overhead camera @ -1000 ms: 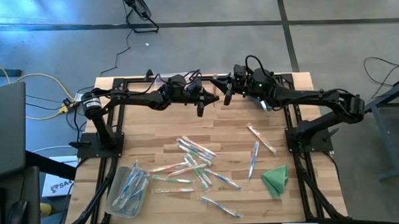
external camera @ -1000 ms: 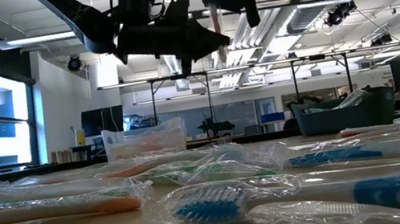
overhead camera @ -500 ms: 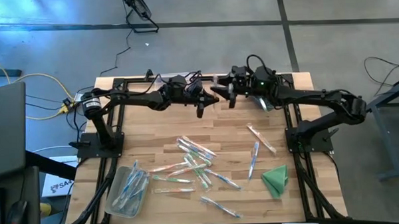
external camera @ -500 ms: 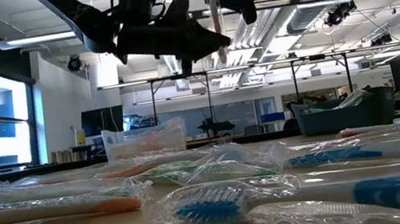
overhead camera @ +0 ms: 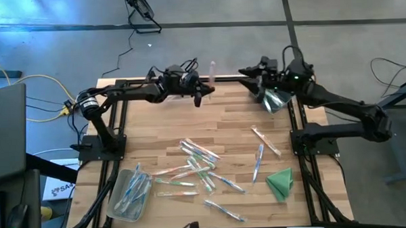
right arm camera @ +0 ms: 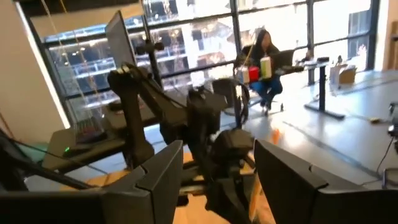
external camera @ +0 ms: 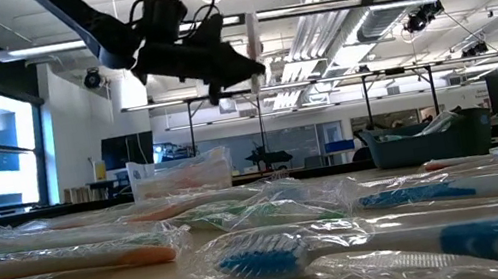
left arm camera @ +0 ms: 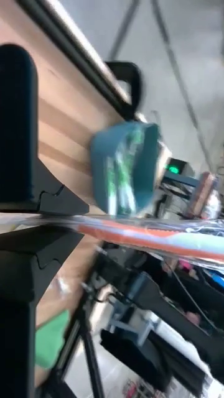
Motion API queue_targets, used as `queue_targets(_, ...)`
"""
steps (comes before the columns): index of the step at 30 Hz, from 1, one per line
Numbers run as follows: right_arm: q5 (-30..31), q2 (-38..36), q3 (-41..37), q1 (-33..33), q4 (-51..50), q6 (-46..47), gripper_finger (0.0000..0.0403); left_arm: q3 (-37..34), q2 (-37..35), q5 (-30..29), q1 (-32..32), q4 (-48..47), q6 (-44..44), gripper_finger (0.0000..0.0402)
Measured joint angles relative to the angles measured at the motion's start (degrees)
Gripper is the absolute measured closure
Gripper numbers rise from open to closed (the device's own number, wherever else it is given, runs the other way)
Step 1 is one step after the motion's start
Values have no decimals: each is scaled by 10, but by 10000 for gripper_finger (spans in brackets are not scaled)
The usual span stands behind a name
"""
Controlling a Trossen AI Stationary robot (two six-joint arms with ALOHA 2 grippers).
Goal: Pick & Place Toothbrushes
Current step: Put the orange toothbrush into the transparent bin
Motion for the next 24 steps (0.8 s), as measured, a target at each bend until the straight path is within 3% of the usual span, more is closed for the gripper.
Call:
queue_targets(5, 34, -36, 0, -18, -46, -20, 212, 0, -37, -15, 16, -73, 45, 389)
queue_targets(12, 133, -50, 0, -28, -100, -31, 212, 0, -103, -103, 24, -228, 130, 389)
queue_targets(18, 137, -46, 0, -34, -105, -32, 212, 0, -149, -160, 31, -320, 146, 385)
queue_targets(24, 137, -46, 0, -34, -108, -44, 212, 0, -170, -174, 43, -382, 146, 384)
